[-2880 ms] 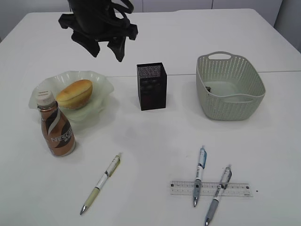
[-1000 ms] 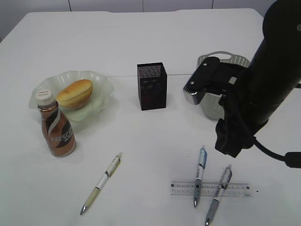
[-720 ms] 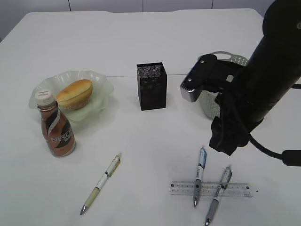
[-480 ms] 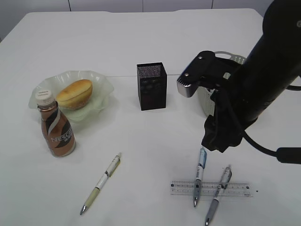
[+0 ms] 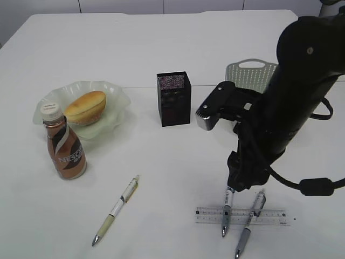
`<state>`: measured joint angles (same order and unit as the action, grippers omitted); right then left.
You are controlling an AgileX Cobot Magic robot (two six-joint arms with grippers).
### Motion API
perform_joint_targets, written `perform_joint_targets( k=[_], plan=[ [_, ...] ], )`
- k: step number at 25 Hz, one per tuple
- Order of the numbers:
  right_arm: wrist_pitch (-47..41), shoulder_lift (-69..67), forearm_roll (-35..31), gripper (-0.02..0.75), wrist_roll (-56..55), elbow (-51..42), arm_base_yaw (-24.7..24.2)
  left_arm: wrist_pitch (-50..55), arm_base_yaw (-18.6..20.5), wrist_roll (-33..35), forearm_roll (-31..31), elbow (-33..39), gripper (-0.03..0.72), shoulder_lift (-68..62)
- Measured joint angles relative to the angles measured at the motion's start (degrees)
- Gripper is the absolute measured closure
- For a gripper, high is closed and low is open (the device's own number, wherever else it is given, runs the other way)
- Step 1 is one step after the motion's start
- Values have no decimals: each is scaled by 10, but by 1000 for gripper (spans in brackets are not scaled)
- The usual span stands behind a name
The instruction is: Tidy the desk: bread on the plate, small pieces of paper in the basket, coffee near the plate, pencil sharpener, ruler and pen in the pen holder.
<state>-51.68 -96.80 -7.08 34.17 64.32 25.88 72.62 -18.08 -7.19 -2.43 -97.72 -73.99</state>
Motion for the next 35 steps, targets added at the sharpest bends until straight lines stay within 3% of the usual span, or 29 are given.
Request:
perform_joint_targets(
  k=[8,18,24,35],
  plan=[
    [-14,-5,7,238,125,0,0,0,0,0,0,0,272,0],
    [30,-40,-5,238,91,-2,0,0,0,0,0,0,272,0],
    [76,-40,3,238,96,-59,0,0,0,0,0,0,272,0],
    [93,-35,-3,238,114,-73,0,0,0,0,0,1,272,-5]
  ],
)
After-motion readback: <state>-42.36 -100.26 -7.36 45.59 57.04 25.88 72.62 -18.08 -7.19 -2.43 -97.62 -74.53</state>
